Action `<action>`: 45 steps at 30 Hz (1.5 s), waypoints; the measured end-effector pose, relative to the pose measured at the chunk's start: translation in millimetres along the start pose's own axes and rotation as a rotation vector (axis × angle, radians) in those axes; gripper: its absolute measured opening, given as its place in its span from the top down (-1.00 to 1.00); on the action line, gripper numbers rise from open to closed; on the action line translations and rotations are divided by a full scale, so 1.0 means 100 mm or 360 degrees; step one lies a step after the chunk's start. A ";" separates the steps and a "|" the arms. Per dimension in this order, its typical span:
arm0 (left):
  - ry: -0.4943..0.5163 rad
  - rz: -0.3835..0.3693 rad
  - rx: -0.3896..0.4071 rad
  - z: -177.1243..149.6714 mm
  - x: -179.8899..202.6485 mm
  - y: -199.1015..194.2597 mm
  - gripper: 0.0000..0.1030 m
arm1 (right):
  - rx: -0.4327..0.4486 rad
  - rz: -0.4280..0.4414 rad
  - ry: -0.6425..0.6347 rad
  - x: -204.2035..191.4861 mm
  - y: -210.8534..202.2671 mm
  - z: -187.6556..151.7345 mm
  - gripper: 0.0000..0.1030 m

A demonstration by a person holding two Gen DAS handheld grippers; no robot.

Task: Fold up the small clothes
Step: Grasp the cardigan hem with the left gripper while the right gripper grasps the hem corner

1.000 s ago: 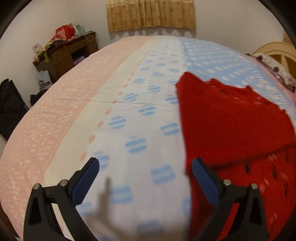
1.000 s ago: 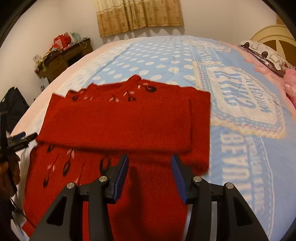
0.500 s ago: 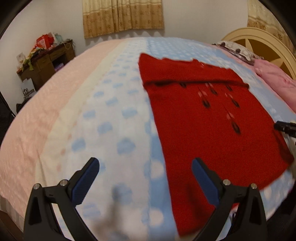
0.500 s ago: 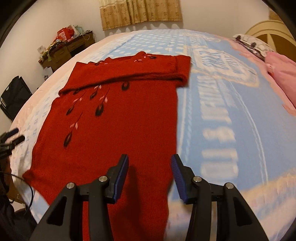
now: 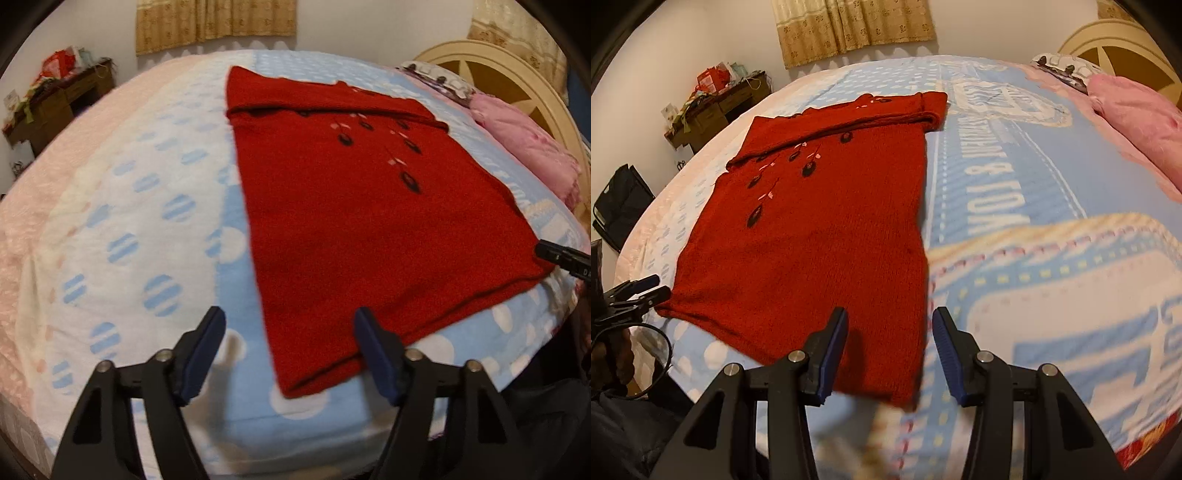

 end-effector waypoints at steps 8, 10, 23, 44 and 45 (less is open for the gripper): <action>-0.0137 -0.0164 -0.0080 -0.08 -0.04 0.10 -0.09 | -0.0033 0.0117 0.0073 -0.03 -0.02 -0.14 0.21; -0.0183 -0.0204 -0.0076 -0.10 -0.07 0.11 -0.01 | -0.0017 0.0142 0.0126 0.02 -0.02 -0.15 0.48; -0.0190 -0.0330 0.0126 -0.01 -0.14 -0.10 0.83 | 0.0202 0.0375 0.0238 0.07 -0.28 -0.05 0.80; -0.0309 -0.0419 0.0478 1.36 -0.47 -0.20 0.86 | 0.0528 0.0668 0.0543 0.47 -0.25 1.41 0.84; -0.0318 -0.0417 0.0487 1.43 -0.49 -0.17 0.86 | 0.0534 0.0672 0.0551 0.48 -0.23 1.48 0.84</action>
Point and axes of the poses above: each gripper's, at about its wrist camera, not at the fingertips, and y roughly the way its jaws point, x to its right, z to its top, the point moved 2 cm from there along y, roughly the way its jaws point, and after that the axes turned 5 degrees about x, right-handed, at the moved point
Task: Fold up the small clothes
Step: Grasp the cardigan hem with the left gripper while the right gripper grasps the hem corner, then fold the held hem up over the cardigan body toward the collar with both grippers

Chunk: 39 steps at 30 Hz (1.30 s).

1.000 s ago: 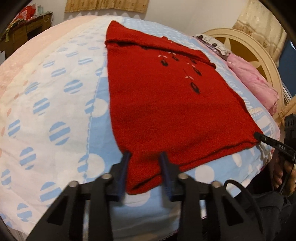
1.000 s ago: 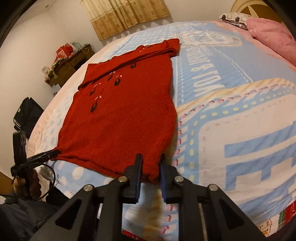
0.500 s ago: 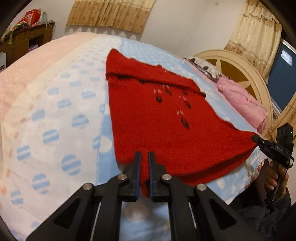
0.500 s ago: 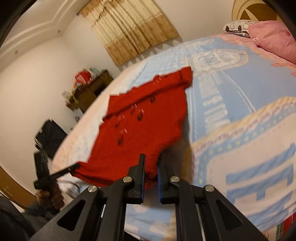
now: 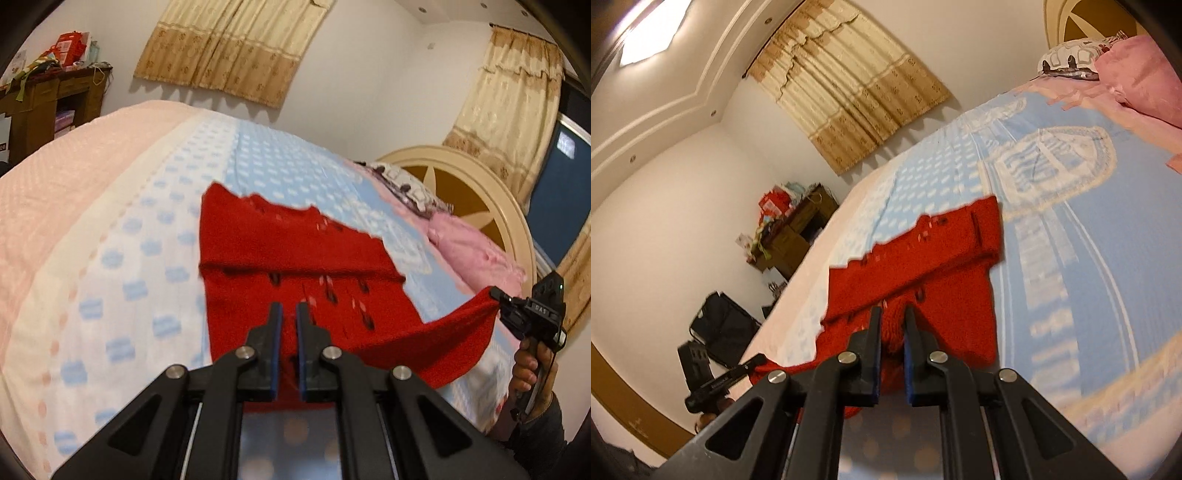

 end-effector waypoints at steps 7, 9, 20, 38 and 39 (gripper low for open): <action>-0.0040 0.0009 0.0034 0.43 -0.09 0.36 0.87 | 0.0022 -0.0001 0.0028 0.06 0.39 0.46 0.84; -0.0032 0.0019 0.0051 0.52 -0.10 0.45 0.87 | 0.0015 -0.0009 0.0031 0.08 0.54 0.59 0.84; -0.0040 0.0074 0.0049 1.06 -0.28 1.10 0.87 | -0.0023 -0.0057 0.0080 0.28 1.28 1.10 0.84; -0.0137 0.0237 -0.0089 1.30 -0.92 2.19 0.91 | -0.0313 -0.0254 0.0286 1.19 2.87 1.36 0.84; -0.0138 0.0250 -0.0093 1.31 -0.95 2.22 0.91 | -0.0319 -0.0266 0.0289 1.22 2.91 1.36 0.84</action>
Point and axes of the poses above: each gripper's, at about its wrist camera, not at the fingertips, and y roughly the way its jaws point, x to its right, z to its top, the point moved 2 cm from there along y, roughly the way its jaws point, and after that the axes turned 5 degrees about x, right-handed, at the moved point
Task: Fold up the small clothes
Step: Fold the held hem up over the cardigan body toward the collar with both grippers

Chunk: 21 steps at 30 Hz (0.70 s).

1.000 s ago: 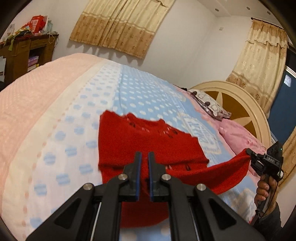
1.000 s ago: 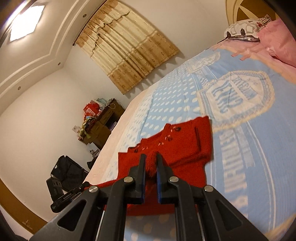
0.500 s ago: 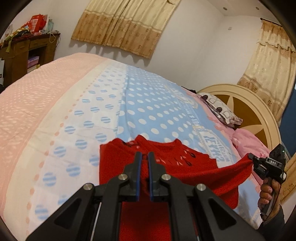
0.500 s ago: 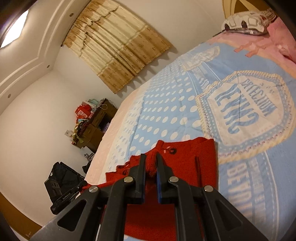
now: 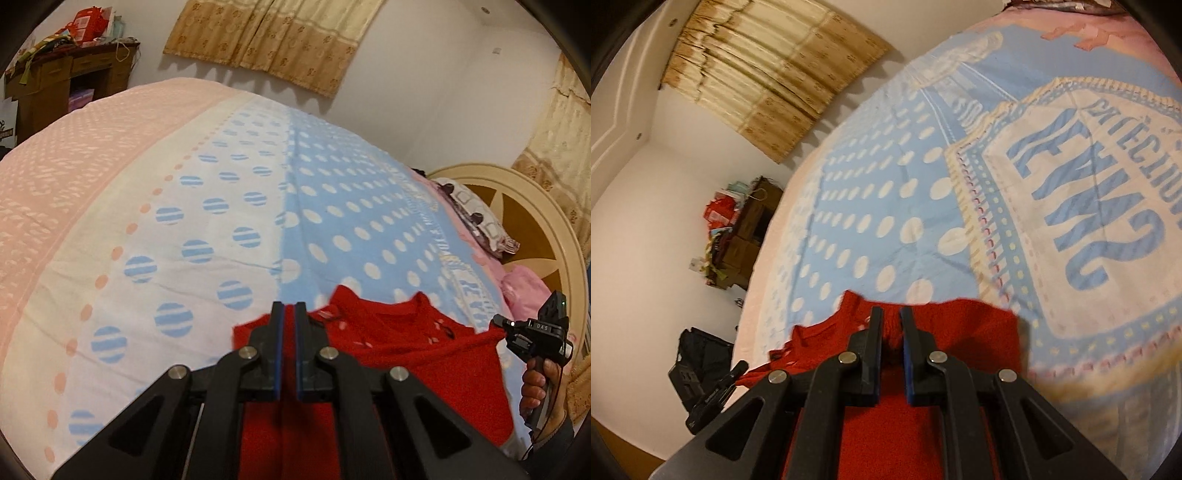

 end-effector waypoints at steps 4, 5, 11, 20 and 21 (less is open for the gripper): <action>-0.0003 0.0043 -0.0021 0.02 -0.07 0.11 0.92 | -0.0015 -0.0063 -0.0014 0.06 0.18 0.09 0.84; 0.0009 0.0056 -0.0020 0.01 -0.08 0.11 0.92 | -0.0031 -0.0078 -0.0028 0.06 0.22 0.10 0.84; 0.0082 0.0087 -0.0060 0.00 0.01 -0.03 0.06 | -0.0069 -0.0258 -0.0234 -0.01 0.24 0.09 0.31; 0.0272 0.0079 -0.0027 -0.11 0.23 -0.11 -0.47 | -0.0118 -0.0132 -0.0349 -0.11 0.12 -0.02 -0.05; 0.0275 0.0073 -0.0042 -0.12 0.23 -0.07 -0.42 | -0.0140 -0.0127 -0.0388 -0.14 0.16 -0.05 -0.05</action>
Point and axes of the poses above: each gripper's, at about its wrist camera, not at the fingertips, and y roughly the way its jaws point, x to its right, z to its top, the point moved 2 cm from there along y, roughly the way its jaws point, and after that the axes turned 5 degrees about x, right-handed, at the moved point
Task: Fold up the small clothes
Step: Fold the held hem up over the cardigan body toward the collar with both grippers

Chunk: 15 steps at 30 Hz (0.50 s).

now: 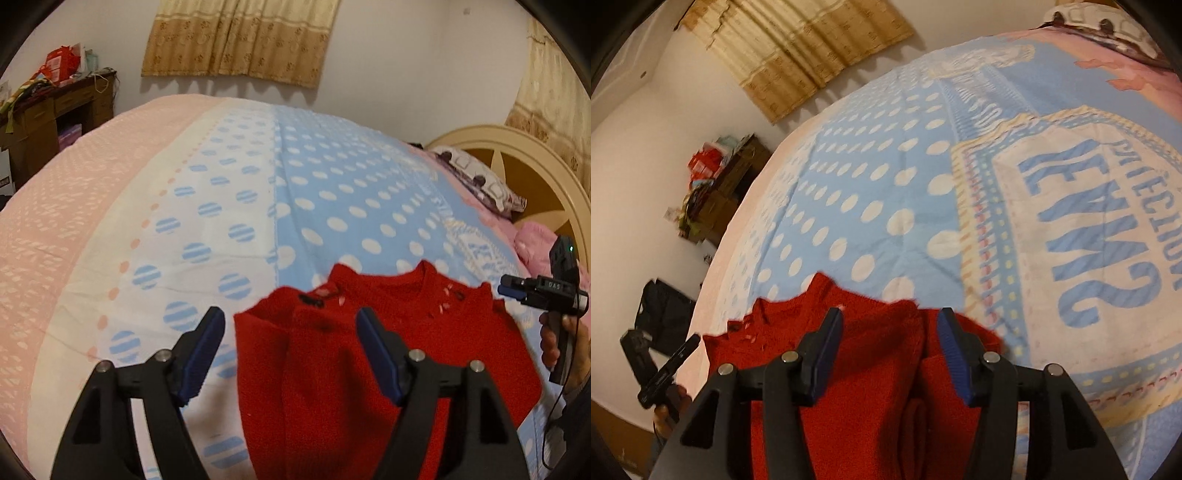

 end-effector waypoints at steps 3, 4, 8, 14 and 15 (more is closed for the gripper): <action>0.0031 -0.0018 -0.0035 -0.05 0.04 0.08 -0.09 | -0.0058 -0.0036 -0.0107 -0.11 0.13 -0.06 -0.05; 0.0066 -0.0021 -0.0057 -0.07 0.08 0.12 0.15 | -0.0092 -0.0071 -0.0153 -0.14 0.20 -0.09 -0.05; 0.0135 0.0005 -0.0097 -0.12 0.15 0.19 0.70 | -0.0116 -0.0161 -0.0295 -0.22 0.32 -0.15 0.72; 0.0070 -0.0012 0.0047 -0.01 0.06 0.03 0.75 | 0.0058 -0.0186 -0.0373 -0.30 0.09 -0.08 0.94; 0.0046 -0.0011 0.0063 0.02 0.03 0.02 0.75 | 0.0098 -0.0183 -0.0361 -0.30 0.03 -0.04 0.95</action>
Point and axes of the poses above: each gripper's, at about its wrist camera, not at the fingertips, and y roughly the way its jaws point, x to its right, z to its top, the point moved 2 cm from there along y, roughly the way its jaws point, and after that the axes turned 5 degrees about x, right-handed, at the moved point
